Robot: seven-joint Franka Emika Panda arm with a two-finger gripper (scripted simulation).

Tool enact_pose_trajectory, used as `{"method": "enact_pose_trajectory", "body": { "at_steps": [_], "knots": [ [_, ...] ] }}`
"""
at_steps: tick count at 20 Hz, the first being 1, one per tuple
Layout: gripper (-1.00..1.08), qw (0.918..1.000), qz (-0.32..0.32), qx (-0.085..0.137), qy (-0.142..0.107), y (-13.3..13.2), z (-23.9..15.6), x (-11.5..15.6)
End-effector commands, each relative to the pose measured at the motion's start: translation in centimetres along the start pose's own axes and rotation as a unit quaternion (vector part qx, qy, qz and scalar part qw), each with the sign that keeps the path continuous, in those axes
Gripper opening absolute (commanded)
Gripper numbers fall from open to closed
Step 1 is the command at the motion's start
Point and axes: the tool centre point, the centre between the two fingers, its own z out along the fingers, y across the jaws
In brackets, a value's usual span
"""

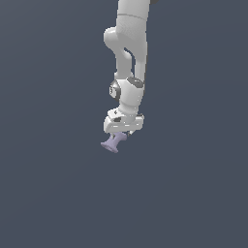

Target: Pick up the object and move it to a goal position.

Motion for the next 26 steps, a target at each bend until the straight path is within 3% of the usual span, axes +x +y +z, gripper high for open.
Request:
{"method": "enact_pose_trajectory", "body": {
  "at_steps": [1,26],
  "knots": [
    [1.08,0.9999,-0.011,-0.009,0.005,-0.1,0.1,-0.5],
    [1.08,0.9986,-0.026,-0.044,0.014,1.1,0.4,-2.7]
  ]
}}
